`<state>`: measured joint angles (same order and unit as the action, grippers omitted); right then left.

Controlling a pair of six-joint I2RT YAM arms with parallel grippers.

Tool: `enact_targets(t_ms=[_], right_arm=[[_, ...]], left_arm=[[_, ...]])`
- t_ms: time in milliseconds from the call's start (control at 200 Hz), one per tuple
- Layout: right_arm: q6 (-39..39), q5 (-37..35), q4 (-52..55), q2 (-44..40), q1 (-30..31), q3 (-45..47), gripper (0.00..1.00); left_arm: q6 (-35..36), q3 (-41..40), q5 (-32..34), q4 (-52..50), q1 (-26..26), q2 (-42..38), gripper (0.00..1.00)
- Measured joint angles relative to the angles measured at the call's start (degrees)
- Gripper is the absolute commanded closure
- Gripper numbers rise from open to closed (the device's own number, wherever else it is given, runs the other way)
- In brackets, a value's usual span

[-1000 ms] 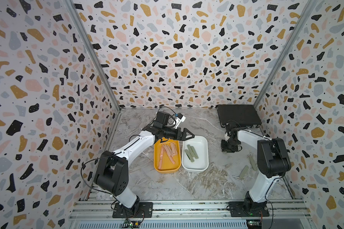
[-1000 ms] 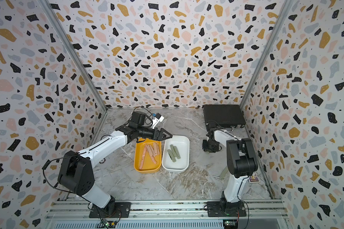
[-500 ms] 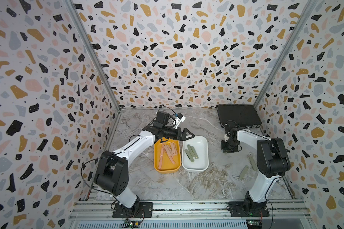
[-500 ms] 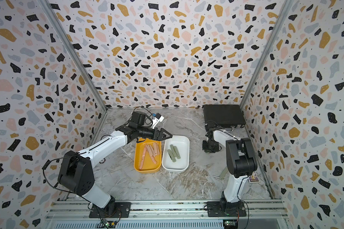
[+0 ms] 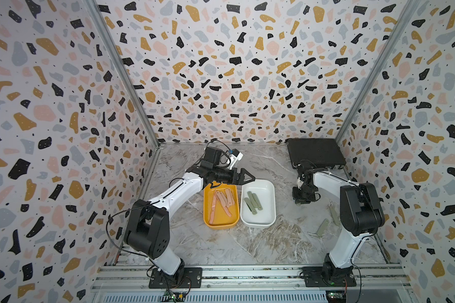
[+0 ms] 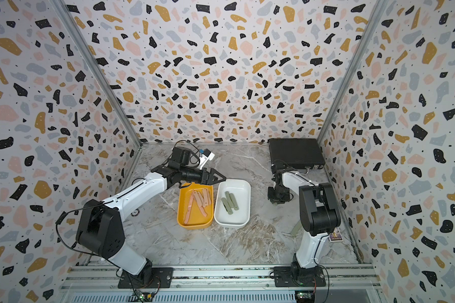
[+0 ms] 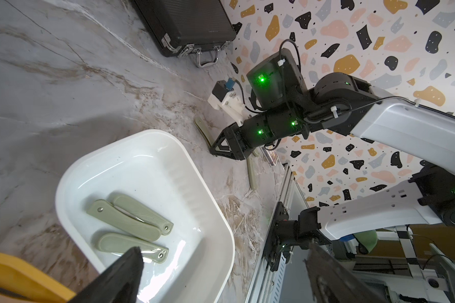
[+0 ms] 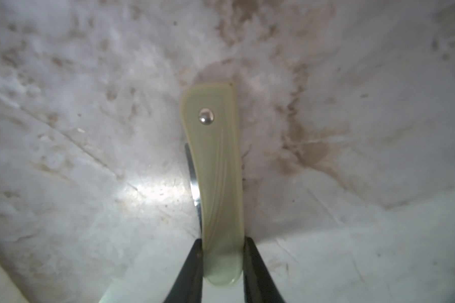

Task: Place the fruit knives into the storage box by color
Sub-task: Pick up the fruit knife from the center of the board, then place the fruit knife in the storage box.

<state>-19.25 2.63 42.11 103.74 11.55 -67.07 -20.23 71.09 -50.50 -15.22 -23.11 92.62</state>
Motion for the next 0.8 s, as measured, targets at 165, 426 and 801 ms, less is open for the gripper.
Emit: enact_targets(t_ms=[165, 426, 801], right_arm=[[0.0, 0.6, 2.6, -2.4, 1.3, -2.5, 0.78], [-0.2, 0.6, 5.9, -5.2, 4.7, -7.4, 0.78], [-1.8, 0.1, 10.1, -5.1, 15.9, -17.7, 0.78]], left_arm=[[0.0, 0.1, -0.1, -0.2, 1.6, 0.0, 0.03], [0.1, 0.6, -1.2, -2.1, 3.4, -0.9, 0.04], [4.5, 1.7, -3.7, -9.4, 8.9, -6.6, 0.04]])
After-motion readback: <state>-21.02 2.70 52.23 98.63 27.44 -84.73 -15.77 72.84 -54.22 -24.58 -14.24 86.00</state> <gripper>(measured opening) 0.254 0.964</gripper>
